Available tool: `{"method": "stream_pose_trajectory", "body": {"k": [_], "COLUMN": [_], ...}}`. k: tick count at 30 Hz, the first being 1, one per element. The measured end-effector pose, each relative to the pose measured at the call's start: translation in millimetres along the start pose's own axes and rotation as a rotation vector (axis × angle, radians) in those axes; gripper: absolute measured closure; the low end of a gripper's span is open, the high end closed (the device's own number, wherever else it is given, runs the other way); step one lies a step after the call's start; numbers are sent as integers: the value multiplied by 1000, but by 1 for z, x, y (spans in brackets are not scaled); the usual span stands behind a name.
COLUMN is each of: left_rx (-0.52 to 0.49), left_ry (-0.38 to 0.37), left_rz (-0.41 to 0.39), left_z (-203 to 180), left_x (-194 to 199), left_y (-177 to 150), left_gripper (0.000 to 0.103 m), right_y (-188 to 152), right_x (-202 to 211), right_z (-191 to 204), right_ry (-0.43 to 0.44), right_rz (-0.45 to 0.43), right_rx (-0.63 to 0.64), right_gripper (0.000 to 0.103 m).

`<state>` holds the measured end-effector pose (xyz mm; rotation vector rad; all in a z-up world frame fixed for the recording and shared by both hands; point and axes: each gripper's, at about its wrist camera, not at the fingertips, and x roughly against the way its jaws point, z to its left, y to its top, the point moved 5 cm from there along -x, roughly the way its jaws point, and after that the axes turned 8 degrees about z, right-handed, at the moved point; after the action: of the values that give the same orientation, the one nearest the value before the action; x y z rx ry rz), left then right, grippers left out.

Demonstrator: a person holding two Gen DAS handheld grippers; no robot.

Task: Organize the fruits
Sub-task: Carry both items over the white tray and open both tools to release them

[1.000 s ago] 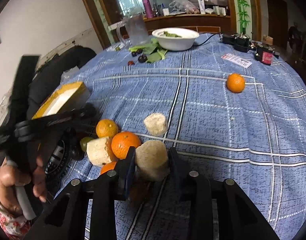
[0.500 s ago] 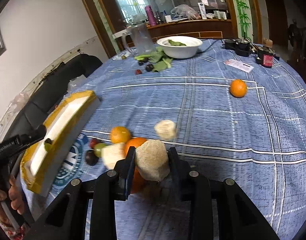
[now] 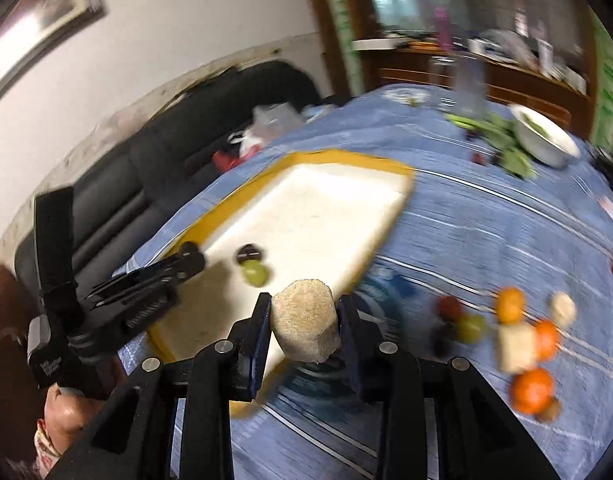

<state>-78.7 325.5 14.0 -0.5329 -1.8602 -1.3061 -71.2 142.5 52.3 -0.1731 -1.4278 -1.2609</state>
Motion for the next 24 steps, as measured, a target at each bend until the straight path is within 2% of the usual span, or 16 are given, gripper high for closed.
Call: {"method": "stream_pose_trajectory", "body": {"k": [6, 10, 15, 16, 18, 19, 20, 22, 24], "left_rx": [14, 3, 5, 5, 6, 6, 5, 1, -4], "left_ry": [-24, -34, -61, -67, -74, -79, -85, -87, -93], "left_rz": [23, 17, 21, 22, 23, 25, 27, 20, 1], "left_z": [13, 10, 11, 11, 11, 10, 9, 7, 4], "left_x": [-8, -7, -4, -4, -2, -1, 1, 6, 15], "left_y": [-4, -5, -5, -5, -6, -6, -6, -6, -6], "left_gripper": [78, 78, 76, 76, 76, 75, 72, 58, 55], "right_y": [18, 29, 36, 37, 40, 42, 43, 45, 47], "right_x": [-47, -75, -93, -94, -93, -90, -85, -74, -60], "right_z": [25, 20, 8, 7, 5, 5, 6, 11, 15], "right_ry": [-76, -139, -170, -167, -151, -148, -142, -151, -170], "right_rz": [67, 119, 147, 145, 147, 137, 117, 83, 51], "right_rx": [82, 78, 56, 45, 25, 18, 18, 36, 56], "right_gripper": [67, 67, 67, 65, 50, 39, 35, 35, 34]}}
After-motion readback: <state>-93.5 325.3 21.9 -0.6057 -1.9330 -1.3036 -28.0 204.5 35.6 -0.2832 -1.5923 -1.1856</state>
